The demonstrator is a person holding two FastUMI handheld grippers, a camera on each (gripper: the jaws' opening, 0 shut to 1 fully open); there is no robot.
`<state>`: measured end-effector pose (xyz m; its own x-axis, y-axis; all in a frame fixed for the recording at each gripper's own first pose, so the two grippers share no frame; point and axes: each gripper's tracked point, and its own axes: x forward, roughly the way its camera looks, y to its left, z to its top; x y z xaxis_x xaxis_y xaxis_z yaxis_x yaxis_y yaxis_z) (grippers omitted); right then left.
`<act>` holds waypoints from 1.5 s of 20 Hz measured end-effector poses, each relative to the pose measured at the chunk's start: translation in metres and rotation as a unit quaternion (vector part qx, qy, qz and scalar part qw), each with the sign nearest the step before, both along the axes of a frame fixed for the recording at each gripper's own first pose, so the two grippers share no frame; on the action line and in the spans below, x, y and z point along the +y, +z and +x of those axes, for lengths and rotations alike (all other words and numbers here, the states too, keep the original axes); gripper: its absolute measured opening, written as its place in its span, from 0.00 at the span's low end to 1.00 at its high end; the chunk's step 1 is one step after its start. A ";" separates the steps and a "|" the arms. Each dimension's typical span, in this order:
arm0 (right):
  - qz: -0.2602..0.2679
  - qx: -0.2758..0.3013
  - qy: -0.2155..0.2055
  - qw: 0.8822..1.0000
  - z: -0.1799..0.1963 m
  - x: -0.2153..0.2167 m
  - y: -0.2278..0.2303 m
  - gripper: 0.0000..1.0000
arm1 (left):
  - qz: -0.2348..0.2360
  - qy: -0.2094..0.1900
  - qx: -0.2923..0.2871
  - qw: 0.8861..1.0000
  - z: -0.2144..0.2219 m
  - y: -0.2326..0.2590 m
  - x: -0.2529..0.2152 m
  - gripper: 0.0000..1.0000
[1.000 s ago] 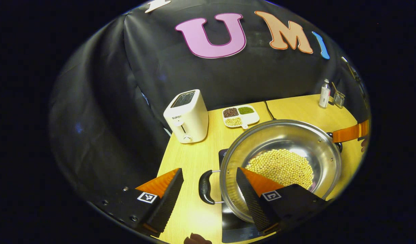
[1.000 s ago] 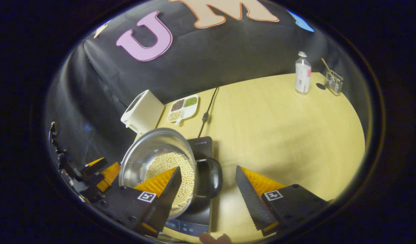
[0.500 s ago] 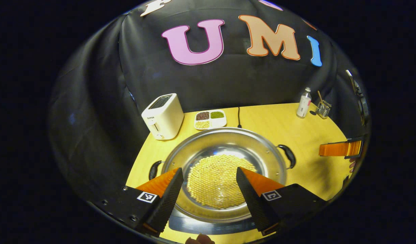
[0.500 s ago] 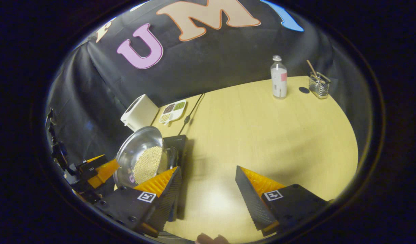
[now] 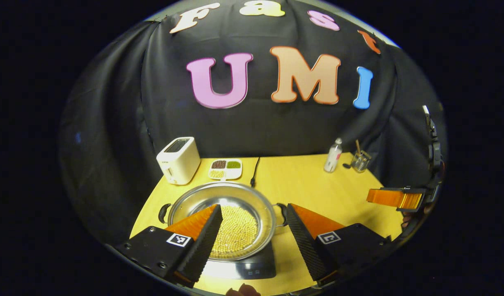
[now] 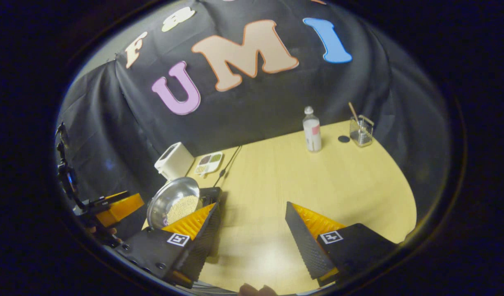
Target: First push the handle of the pot to place it horizontally, then grasp the pot with both hands and set it on the induction cooktop.
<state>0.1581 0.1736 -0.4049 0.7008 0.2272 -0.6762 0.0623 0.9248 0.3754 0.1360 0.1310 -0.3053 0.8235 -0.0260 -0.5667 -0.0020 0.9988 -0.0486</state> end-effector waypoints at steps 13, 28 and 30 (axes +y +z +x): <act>-0.066 -0.154 -0.031 0.985 -0.087 -0.026 0.197 0.98 | -0.034 -0.011 -0.133 0.991 -0.081 0.138 -0.022 0.90; -0.097 -0.288 -0.068 0.950 -0.113 -0.155 0.313 0.92 | 0.014 -0.037 -0.266 0.963 -0.102 0.271 -0.145 0.94; -0.100 -0.292 -0.068 0.949 -0.117 -0.166 0.315 0.92 | 0.019 -0.029 -0.260 0.965 -0.103 0.270 -0.144 0.92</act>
<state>0.0416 0.0073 -0.0897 0.9827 0.0155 -0.1844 0.0222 0.9794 0.2008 0.0329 -0.0129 -0.0351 0.9945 -0.0685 -0.0789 0.0695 0.9975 0.0097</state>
